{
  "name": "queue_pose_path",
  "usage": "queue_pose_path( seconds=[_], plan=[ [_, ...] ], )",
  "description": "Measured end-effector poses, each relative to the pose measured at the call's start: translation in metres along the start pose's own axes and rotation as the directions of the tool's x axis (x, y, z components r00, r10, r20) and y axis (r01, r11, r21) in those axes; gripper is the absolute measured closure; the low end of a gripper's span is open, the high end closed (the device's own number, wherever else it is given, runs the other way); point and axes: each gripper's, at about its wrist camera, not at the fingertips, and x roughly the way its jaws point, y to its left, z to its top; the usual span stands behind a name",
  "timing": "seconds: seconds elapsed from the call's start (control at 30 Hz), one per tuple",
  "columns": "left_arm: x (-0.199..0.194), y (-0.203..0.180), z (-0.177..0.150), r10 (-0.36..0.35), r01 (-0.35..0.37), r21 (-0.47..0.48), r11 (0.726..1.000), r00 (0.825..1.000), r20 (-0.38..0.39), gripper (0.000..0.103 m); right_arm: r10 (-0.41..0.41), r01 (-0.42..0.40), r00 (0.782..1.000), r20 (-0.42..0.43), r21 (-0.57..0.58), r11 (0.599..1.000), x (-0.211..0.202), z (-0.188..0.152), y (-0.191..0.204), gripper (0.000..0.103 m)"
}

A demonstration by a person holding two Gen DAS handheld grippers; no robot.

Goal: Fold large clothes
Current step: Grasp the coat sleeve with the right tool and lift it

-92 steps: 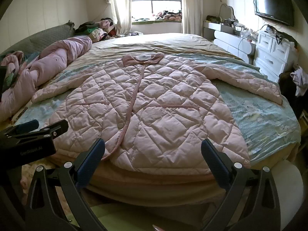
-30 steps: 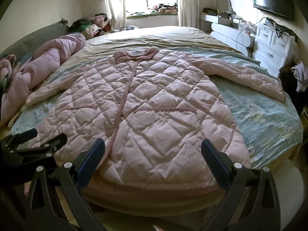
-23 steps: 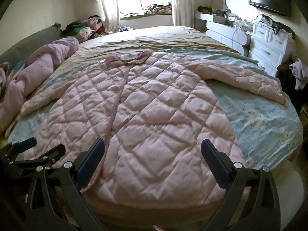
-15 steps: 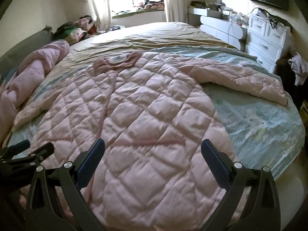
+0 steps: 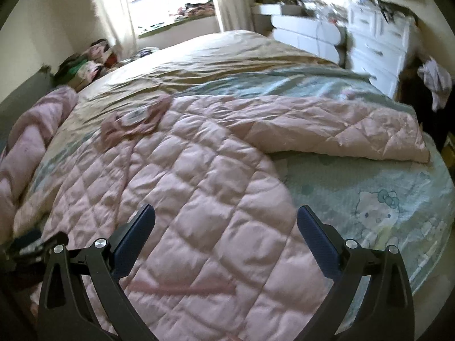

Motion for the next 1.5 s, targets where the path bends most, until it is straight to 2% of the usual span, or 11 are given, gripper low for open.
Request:
queue_pose_path(
  seconds=[0.2, 0.5, 0.63, 0.87, 0.93, 1.13, 1.2, 1.3, 1.37, 1.43, 1.5],
  plan=[
    [0.025, -0.018, 0.025, -0.011, 0.011, 0.018, 1.0, 1.0, -0.013, 0.008, -0.08, 0.084, 0.996, -0.033, 0.162, 0.983, 0.035, 0.033, -0.065, 0.004],
    [0.048, -0.056, 0.049, -0.034, 0.036, 0.098, 0.995, 0.999, -0.021, 0.008, -0.21, 0.214, 0.976, -0.053, 0.379, 0.9, 0.067, 0.061, -0.169, 0.004],
    [0.056, -0.06, 0.057, -0.03, 0.032, 0.088, 0.996, 0.999, -0.024, 0.008, -0.207, 0.224, 0.974, -0.092, 0.528, 0.819, 0.081, 0.061, -0.222, 0.004],
    [0.066, -0.051, 0.06, -0.017, 0.017, 0.107, 0.994, 1.0, 0.002, 0.008, -0.19, 0.213, 0.975, -0.111, 0.699, 0.682, 0.095, 0.053, -0.286, 0.006],
    [0.073, -0.041, 0.063, 0.003, -0.004, 0.075, 0.997, 1.0, 0.004, 0.008, -0.174, 0.189, 0.98, -0.099, 0.743, 0.642, 0.099, 0.053, -0.303, 0.015],
    [0.087, -0.012, 0.071, 0.099, -0.099, 0.017, 0.995, 0.995, 0.016, 0.008, -0.137, 0.12, 0.989, -0.05, 0.818, 0.562, 0.108, 0.055, -0.341, 0.049],
    [0.088, -0.001, 0.073, 0.118, -0.118, -0.012, 0.993, 0.993, 0.016, 0.008, -0.119, 0.07, 0.993, -0.007, 0.843, 0.533, 0.108, 0.051, -0.35, 0.066],
    [0.088, 0.014, 0.075, 0.114, -0.113, -0.047, 0.992, 0.993, 0.011, 0.008, -0.136, 0.059, 0.99, 0.024, 0.818, 0.573, 0.102, 0.056, -0.34, 0.078],
    [0.088, 0.023, 0.075, 0.119, -0.118, -0.057, 0.991, 0.993, 0.016, 0.008, -0.157, 0.043, 0.985, 0.071, 0.781, 0.623, 0.09, 0.067, -0.328, 0.081],
    [0.086, 0.032, 0.074, 0.125, -0.124, -0.062, 0.99, 0.992, 0.022, 0.008, -0.148, -0.004, 0.98, 0.13, 0.765, 0.644, 0.079, 0.076, -0.321, 0.083],
    [0.085, 0.039, 0.073, 0.115, -0.113, -0.073, 0.991, 0.993, 0.022, 0.008, -0.157, -0.009, 0.975, 0.157, 0.733, 0.68, 0.066, 0.09, -0.31, 0.085]
  ],
)
